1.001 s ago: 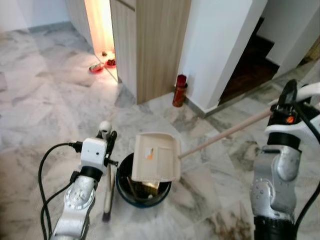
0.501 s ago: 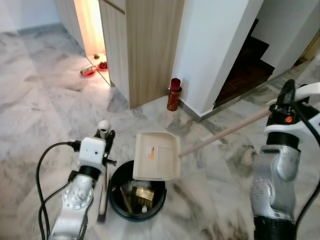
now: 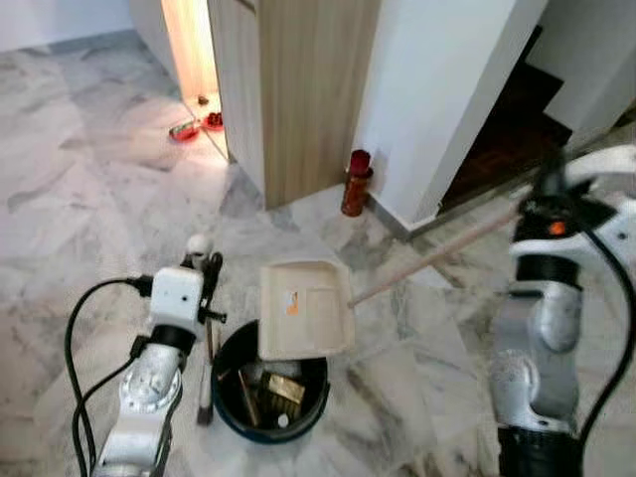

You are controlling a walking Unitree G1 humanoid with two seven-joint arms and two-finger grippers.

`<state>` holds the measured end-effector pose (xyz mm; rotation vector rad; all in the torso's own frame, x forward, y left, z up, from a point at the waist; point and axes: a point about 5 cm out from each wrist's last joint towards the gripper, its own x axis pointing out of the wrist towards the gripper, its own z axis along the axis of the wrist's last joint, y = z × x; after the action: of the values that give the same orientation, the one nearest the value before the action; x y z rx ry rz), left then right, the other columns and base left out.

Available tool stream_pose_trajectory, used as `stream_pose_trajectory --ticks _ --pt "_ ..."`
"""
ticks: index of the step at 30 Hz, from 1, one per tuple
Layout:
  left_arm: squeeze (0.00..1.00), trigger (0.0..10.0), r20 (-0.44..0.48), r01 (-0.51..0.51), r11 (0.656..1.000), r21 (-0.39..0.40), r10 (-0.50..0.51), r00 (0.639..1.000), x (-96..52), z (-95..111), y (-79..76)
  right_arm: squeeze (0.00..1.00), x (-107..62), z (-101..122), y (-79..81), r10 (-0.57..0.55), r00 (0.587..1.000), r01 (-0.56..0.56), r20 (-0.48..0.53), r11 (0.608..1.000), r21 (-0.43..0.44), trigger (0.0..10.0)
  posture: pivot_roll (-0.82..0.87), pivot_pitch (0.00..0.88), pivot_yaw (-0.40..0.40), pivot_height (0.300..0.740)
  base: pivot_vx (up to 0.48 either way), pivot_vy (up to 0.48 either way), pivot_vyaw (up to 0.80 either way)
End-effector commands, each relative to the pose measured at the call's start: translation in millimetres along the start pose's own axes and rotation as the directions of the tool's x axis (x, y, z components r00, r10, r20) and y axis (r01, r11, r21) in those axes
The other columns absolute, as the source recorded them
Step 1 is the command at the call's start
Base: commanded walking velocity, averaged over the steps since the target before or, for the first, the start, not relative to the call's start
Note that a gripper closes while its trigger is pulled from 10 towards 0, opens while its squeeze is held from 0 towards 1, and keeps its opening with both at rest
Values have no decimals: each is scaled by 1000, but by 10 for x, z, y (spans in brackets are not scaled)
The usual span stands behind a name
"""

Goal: Sweep floor

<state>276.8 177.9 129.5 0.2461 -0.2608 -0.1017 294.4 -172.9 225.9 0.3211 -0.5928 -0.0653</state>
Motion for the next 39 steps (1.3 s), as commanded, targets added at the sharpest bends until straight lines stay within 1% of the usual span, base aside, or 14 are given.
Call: stream_pose_trajectory --ticks 1,6,8,10,14,17,20,23,24,25,26,28,38,39 --pt "0 10000 55 11 1000 -12 -11 998 43 102 -31 0 26 208 111 63 993 -65 95 998 16 10000 180 112 -74 740 0 0 0" --pt "0 10000 56 11 1000 -12 -11 998 48 104 -29 0 25 253 257 110 986 -116 122 992 47 10000 179 115 -73 740 0 0 0" --pt "0 10000 57 12 1000 -13 -11 998 50 105 -29 0 26 285 331 162 976 -164 144 986 3 10000 179 118 -72 740 0 0 0" --pt "0 10000 57 14 1000 -12 -13 998 52 106 -29 0 28 302 375 177 972 -180 154 984 6 10000 177 116 -72 740 0 0 0" --pt "0 10000 57 15 1000 -13 -14 998 50 104 -31 0 -15 281 586 245 956 -247 159 969 -11 10000 175 115 -73 740 0 0 0" --pt "0 10000 61 14 1000 -13 -13 998 48 112 -32 0 -77 266 852 344 925 -346 162 938 -15 10000 189 106 -76 740 0 0 0" --pt "0 10000 62 13 1000 -12 -13 998 48 113 -28 0 -89 255 909 359 920 -362 160 932 -7 10000 190 105 -76 740 0 0 0" --pt "0 10000 64 15 1000 -11 -14 998 48 114 -28 0 -127 303 1100 395 898 -404 193 915 8 10000 195 95 -76 740 0 0 0" --pt "0 10000 65 16 1000 -11 -15 998 49 115 -28 0 -145 323 1165 414 887 -423 205 906 -1 10000 195 95 -76 740 0 0 0" --pt "0 10000 67 16 1000 -12 -15 998 50 116 -27 0 -190 354 1288 454 862 -462 227 886 -18 10000 195 90 -75 740 0 0 0" --pt "0 10000 67 16 1000 -12 -15 998 50 116 -27 0 -190 354 1288 454 862 -462 227 886 -18 10000 195 90 -75 740 0 0 0" --pt "0 10000 68 17 1000 -13 -16 998 47 116 -32 0 -257 369 1409 499 833 -507 238 861 -30 10000 197 83 -76 740 0 0 0" --pt "0 10000 69 20 1000 -16 -19 997 45 117 -39 0 -272 398 1432 522 814 -515 253 851 -100 10000 193 83 -81 740 0 0 0" --pt "0 10000 70 20 1000 -17 -18 997 46 117 -39 0 -274 429 1434 543 797 -519 264 840 -160 10000 193 83 -81 740 0 0 0"
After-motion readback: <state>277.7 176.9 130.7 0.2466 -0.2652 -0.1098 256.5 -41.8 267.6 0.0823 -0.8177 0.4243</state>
